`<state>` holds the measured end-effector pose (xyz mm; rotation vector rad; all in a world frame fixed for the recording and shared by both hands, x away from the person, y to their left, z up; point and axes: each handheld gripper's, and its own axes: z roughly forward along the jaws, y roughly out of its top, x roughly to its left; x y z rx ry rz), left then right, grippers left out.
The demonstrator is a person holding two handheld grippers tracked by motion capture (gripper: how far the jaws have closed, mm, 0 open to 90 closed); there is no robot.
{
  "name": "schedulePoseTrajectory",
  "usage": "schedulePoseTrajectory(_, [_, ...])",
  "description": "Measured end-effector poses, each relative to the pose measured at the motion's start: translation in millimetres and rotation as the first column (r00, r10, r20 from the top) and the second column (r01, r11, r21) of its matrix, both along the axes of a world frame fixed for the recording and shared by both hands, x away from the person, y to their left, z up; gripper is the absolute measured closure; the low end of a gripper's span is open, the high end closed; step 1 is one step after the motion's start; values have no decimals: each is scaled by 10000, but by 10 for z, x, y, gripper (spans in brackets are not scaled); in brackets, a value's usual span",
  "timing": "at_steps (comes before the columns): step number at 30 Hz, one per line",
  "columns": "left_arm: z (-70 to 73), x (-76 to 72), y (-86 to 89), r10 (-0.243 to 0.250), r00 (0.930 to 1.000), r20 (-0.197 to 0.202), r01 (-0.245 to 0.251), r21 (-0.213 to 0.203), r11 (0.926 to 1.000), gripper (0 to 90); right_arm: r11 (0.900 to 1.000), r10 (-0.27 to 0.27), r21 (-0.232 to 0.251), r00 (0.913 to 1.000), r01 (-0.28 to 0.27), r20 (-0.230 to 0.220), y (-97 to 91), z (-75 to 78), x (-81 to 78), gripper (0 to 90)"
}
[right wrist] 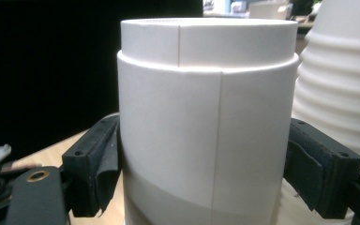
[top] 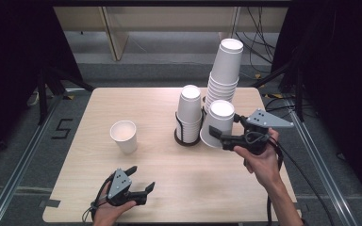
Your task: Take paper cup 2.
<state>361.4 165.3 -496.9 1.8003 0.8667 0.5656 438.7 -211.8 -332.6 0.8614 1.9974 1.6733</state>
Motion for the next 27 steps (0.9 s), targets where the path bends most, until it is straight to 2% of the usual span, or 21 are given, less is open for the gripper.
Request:
schedulePoseTrajectory(2, [-5,2,-13,-31,10000,-54,31,39,10000,143,10000,2,54,10000,-2,-66,20,-74,11,196])
schedulePoseTrajectory(4, [-6,-2,-35,-125,9999,-10,125,82,9999,143,10000,92,26,9990,-91,-431,38,-136,9,196])
schedulePoseTrajectory(6, [-9,-5,-45,-260,9996,63,259,126,9996,144,9997,224,3,9991,-224,-351,55,-201,25,197])
schedulePoseTrajectory(7, [-9,-5,-46,-275,9996,60,274,117,9996,144,9996,283,-36,9979,-285,-583,70,-233,15,197])
schedulePoseTrajectory(8, [-4,-9,-42,-221,9997,45,220,139,9997,144,9996,282,-83,9986,-286,-449,77,-256,23,196])
schedulePoseTrajectory(9, [-3,-8,-40,-212,9998,43,212,116,9997,144,9995,286,-128,9974,-295,-660,95,-284,13,196])
schedulePoseTrajectory(11, [1,-7,-30,-157,9999,36,157,108,9998,144,9992,391,-42,9969,-395,-681,127,-337,19,196])
schedulePoseTrajectory(14, [6,-5,-26,-173,9998,88,173,34,9998,144,9987,435,-255,9971,-451,-617,171,-406,28,196])
schedulePoseTrajectory(15, [4,-4,-28,-176,9998,120,177,-7,9998,143,9981,572,-184,9944,-591,-885,202,-439,20,196])
schedulePoseTrajectory(16, [7,-5,-28,-206,9997,125,206,9,9998,144,9978,596,-238,9953,-616,-757,212,-462,32,196])
schedulePoseTrajectory(17, [15,-12,-27,-170,9998,79,169,88,9998,144,9972,710,-158,9925,-729,-997,236,-492,25,196])
schedulePoseTrajectory(18, [16,-12,-27,-191,9998,90,190,69,9998,144,9975,625,-270,9939,-652,-907,253,-522,22,196])
schedulePoseTrajectory(21, [17,-12,-27,-191,9998,99,190,44,9998,144,9956,816,-373,9896,-865,-1182,324,-611,20,196])
schedulePoseTrajectory(22, [17,-13,-26,-185,9998,101,184,36,9998,144,9952,828,-417,9896,-882,-1173,351,-641,17,196])
schedulePoseTrajectory(23, [18,-14,-24,-184,9998,95,184,27,9998,144,9940,919,-502,9912,-970,-957,358,-658,33,196])
schedulePoseTrajectory(24, [18,-9,-19,-254,9996,129,255,-27,9997,144,9932,1032,-411,9876,-1087,-1187,380,-676,25,196])
schedulePoseTrajectory(27, [26,-13,-14,-165,9998,111,165,-1,9999,144,9917,1107,-494,9842,-1185,-1383,436,-737,13,196])
